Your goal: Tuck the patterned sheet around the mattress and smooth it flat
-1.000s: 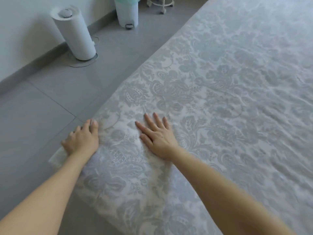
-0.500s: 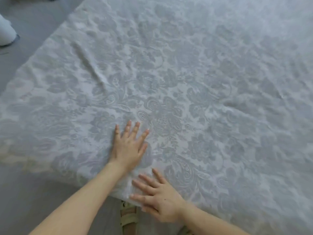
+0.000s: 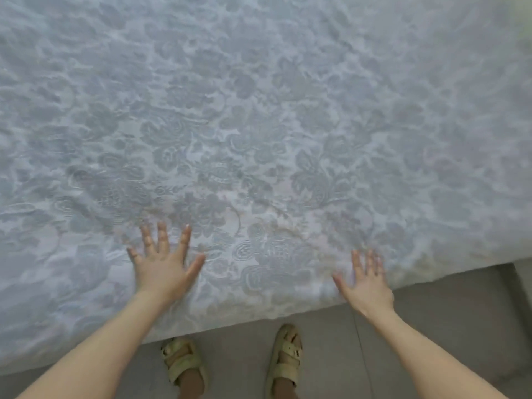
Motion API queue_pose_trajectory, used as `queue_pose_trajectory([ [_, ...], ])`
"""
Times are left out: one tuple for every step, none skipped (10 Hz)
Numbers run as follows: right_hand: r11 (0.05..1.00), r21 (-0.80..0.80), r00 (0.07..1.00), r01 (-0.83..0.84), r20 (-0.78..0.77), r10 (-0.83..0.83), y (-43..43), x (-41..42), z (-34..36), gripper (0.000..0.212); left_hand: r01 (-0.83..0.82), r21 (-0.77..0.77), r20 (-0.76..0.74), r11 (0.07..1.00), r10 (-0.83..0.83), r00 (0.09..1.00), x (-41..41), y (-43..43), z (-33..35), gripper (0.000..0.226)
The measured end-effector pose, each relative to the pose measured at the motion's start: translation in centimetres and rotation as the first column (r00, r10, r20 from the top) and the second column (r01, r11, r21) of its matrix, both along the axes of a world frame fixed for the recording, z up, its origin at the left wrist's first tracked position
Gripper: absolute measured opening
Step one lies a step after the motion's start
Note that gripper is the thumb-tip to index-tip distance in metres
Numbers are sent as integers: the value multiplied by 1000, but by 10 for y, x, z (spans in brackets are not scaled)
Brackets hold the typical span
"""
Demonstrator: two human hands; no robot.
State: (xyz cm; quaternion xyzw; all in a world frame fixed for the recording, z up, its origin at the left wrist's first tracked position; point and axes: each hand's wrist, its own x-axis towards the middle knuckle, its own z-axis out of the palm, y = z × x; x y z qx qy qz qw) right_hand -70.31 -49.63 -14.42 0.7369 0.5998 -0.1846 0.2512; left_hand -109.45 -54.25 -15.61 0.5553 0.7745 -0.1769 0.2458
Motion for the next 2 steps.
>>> queue_pose_trajectory([
  [998, -56, 1000, 16, -14, -17, 6, 24, 35, 72, -56, -140, -20, 989, 53, 998, 7, 19, 29, 75],
  [996, 87, 995, 33, -92, -25, 26, 32, 68, 46, 16, -125, 13, 992, -15, 1000, 41, 50, 65, 66],
])
